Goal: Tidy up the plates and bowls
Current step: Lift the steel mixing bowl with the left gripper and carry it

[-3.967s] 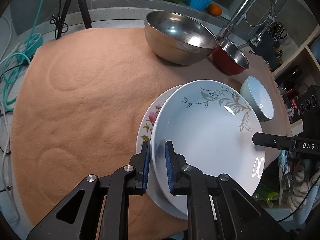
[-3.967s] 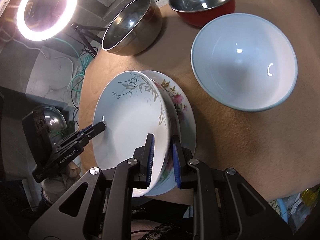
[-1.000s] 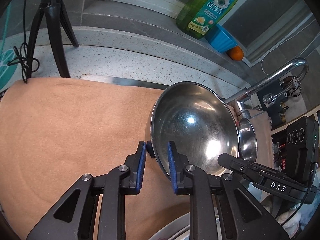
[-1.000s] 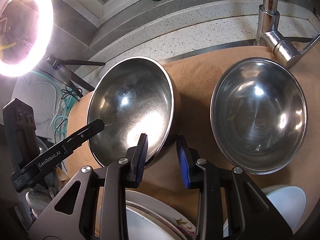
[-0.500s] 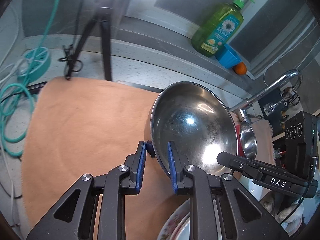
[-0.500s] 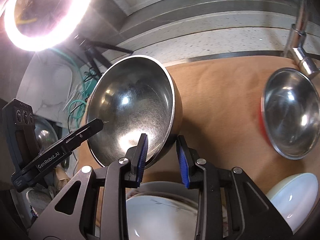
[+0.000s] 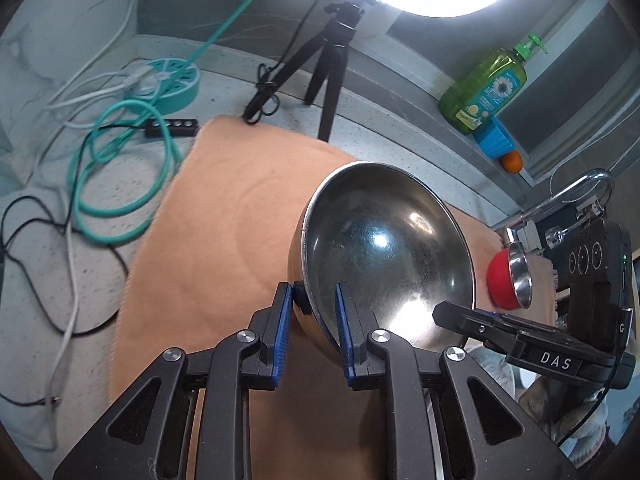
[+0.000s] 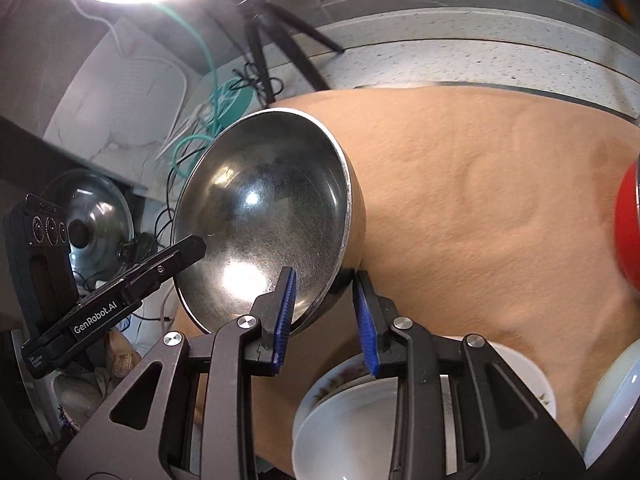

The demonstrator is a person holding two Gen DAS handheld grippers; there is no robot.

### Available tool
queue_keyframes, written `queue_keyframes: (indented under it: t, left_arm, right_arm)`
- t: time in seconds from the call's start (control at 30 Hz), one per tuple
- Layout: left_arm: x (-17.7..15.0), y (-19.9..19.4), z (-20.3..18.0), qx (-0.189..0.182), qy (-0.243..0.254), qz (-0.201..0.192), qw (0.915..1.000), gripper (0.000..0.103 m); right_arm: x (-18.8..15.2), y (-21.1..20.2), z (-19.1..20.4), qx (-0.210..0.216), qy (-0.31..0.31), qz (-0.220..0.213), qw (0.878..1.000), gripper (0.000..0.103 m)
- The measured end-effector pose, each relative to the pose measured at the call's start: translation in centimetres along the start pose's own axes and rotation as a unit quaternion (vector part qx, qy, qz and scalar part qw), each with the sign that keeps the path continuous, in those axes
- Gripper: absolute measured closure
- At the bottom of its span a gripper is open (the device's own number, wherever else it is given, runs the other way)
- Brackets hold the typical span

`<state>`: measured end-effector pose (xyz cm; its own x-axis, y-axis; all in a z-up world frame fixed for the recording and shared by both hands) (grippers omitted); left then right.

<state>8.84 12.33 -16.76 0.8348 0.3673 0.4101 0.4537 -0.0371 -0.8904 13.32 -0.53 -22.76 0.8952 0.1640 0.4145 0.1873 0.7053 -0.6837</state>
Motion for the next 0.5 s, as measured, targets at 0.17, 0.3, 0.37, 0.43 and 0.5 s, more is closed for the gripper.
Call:
queue_keyframes:
  t: [0.17,0.3,0.37,0.43,0.5]
  left_arm:
    - [-1.6,-1.0,1.7,0.008,-0.01,0.0,0.9999,0.085]
    - [-2.6,-1.5,2.7,0.012,-0.017,0.003,0.9998,0.085]
    - [-3.1,-1.6,3.1,0.012,-0.022,0.007,0.9997,0.085]
    - [-3.5,-1.8,3.4,0.012,-0.026,0.01,0.9995,0.085]
    - [-3.9,-1.9,3.7,0.012,-0.03,0.01,0.9994,0.085]
  right_arm:
    - [-1.8,1.2,1.4,0.01,-0.006,0.024,1.0,0.073]
    - [-2.8,1.8,1.9,0.011,-0.008,0.035,0.999,0.073]
    - [-3.2,1.9,2.1,0.011,-0.006,0.039,0.999,0.073]
    - [-3.6,2.1,2.2,0.014,-0.006,0.044,0.999,0.073]
    - [-4.1,2.1,2.3,0.016,-0.007,0.047,0.999,0.073]
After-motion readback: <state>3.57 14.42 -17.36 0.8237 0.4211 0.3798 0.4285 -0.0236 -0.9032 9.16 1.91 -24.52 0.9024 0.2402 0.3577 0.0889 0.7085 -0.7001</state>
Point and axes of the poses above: each gripper's, at about its wrist camera, not at the fingertips, and y roughly the way its jaws point, z to its left, x to its top, the point moved 5 cm from there along y, roughly the way its jaws point, and after that the axes turned 14 degrees about x, right-handed, at the moved point
